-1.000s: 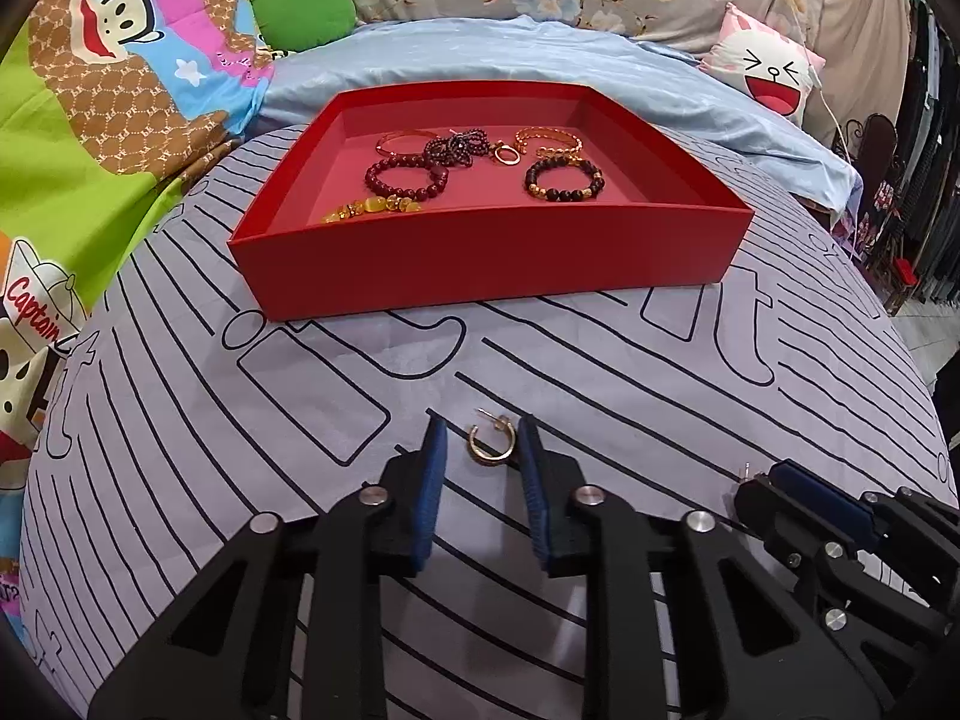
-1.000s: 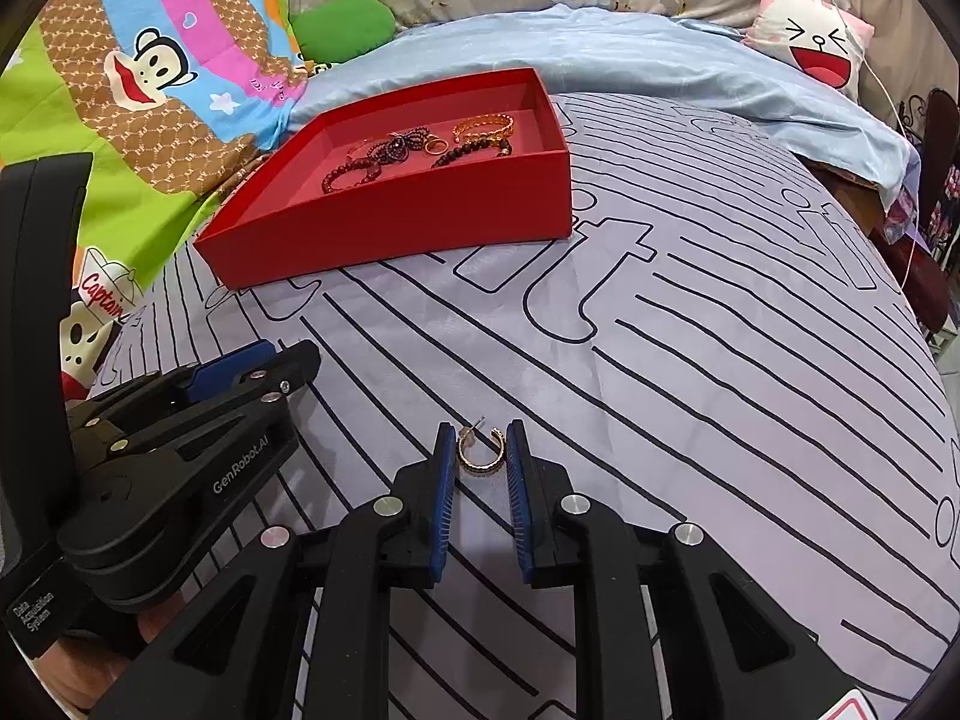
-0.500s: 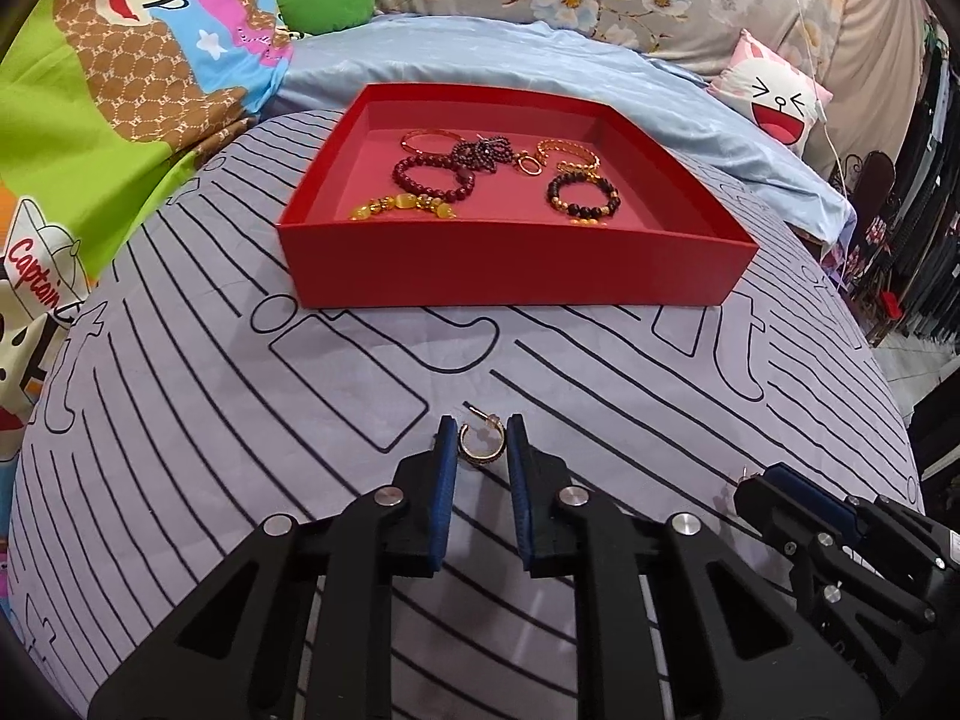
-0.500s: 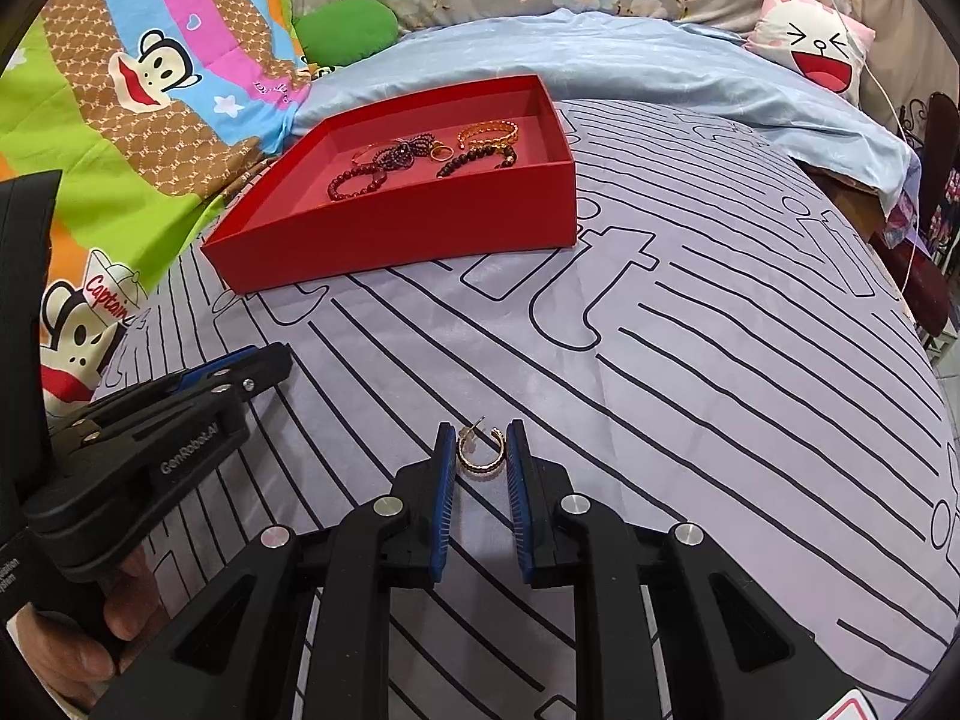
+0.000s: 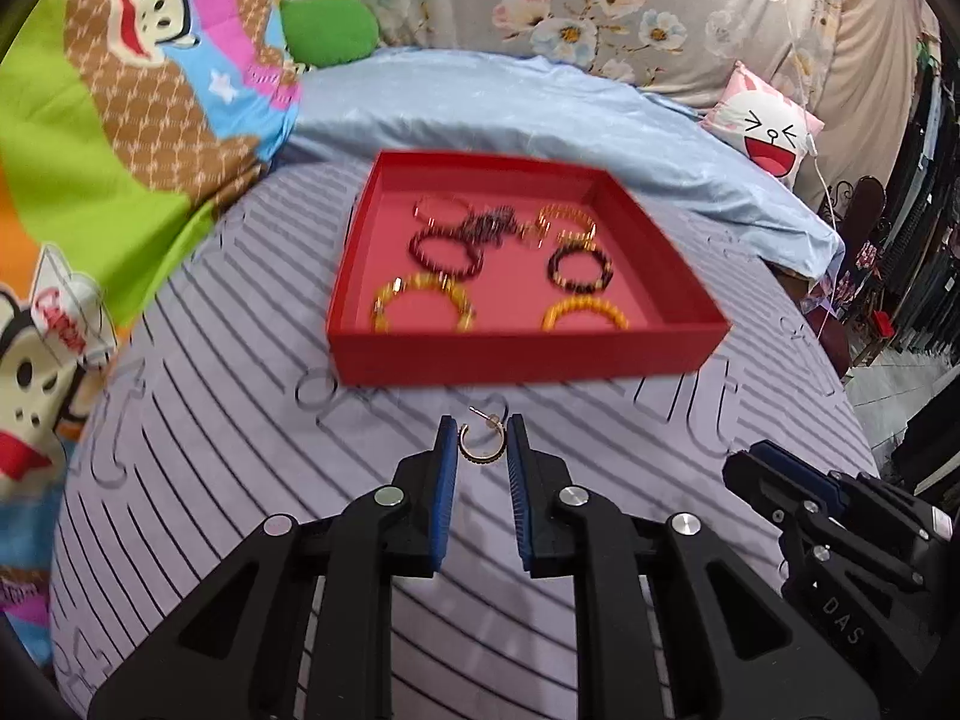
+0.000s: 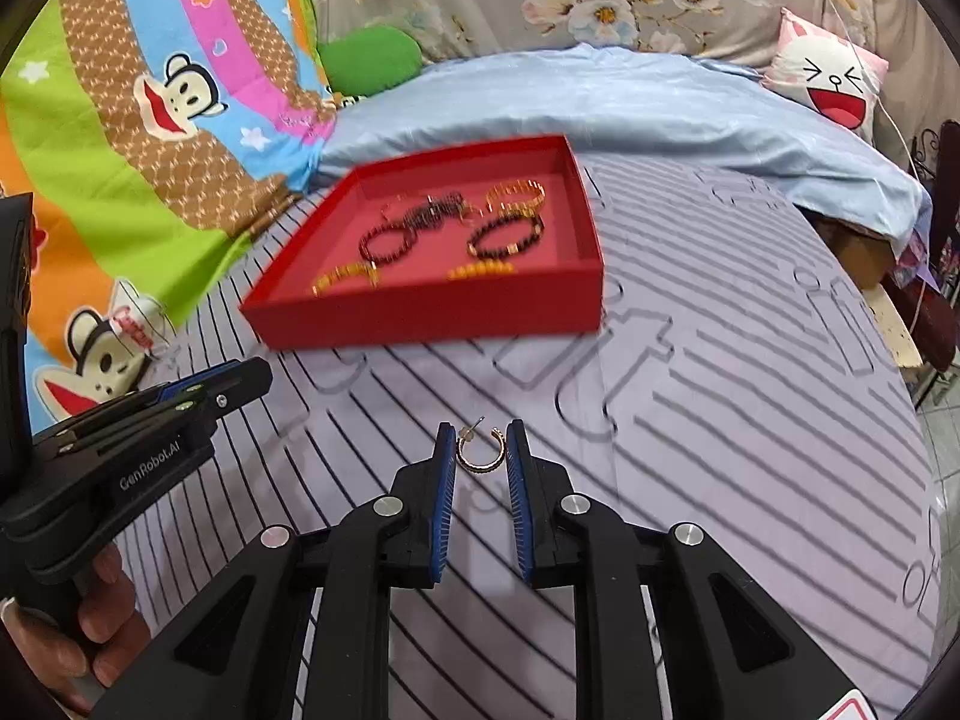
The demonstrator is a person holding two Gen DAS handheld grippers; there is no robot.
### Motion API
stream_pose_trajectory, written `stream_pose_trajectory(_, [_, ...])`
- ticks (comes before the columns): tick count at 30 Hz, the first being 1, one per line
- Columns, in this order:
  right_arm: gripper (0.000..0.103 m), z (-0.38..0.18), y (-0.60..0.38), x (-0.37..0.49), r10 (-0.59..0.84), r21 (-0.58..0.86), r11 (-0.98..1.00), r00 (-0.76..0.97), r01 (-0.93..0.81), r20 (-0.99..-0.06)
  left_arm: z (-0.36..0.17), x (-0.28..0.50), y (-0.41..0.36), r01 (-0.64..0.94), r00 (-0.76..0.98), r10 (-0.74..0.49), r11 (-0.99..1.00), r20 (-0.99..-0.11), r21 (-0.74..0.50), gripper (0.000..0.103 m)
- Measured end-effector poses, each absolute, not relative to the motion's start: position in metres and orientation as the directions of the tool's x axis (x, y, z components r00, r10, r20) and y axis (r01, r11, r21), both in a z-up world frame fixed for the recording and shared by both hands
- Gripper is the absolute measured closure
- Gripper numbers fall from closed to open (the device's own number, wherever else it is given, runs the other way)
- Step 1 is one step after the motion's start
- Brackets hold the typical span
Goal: Organize jewelry
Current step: 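Carry both gold hoop earrings into the tray with both tools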
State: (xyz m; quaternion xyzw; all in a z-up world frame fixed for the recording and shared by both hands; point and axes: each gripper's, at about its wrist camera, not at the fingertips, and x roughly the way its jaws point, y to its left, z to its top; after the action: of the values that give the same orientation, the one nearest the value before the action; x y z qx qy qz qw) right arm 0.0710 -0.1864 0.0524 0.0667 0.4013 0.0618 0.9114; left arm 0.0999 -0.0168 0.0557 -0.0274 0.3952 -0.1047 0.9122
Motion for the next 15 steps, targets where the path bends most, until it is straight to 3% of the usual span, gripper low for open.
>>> stream_pose_trajectory(7, [0.087, 0.082, -0.183, 0.126, 0.176, 0.155, 0.983, 0.704, -0.094, -0.688, 0.088, 0.148, -0.029, 0.2, 0.705, -0.223, 0.973, -0.673, -0.112, 0.087])
stream_pose_trajectory(15, [0.087, 0.075, -0.183, 0.199, 0.194, 0.191, 0.978, 0.684, -0.081, -0.703, 0.079, 0.213, -0.041, 0.203, 0.68, -0.227, 0.972, -0.697, -0.118, 0.087])
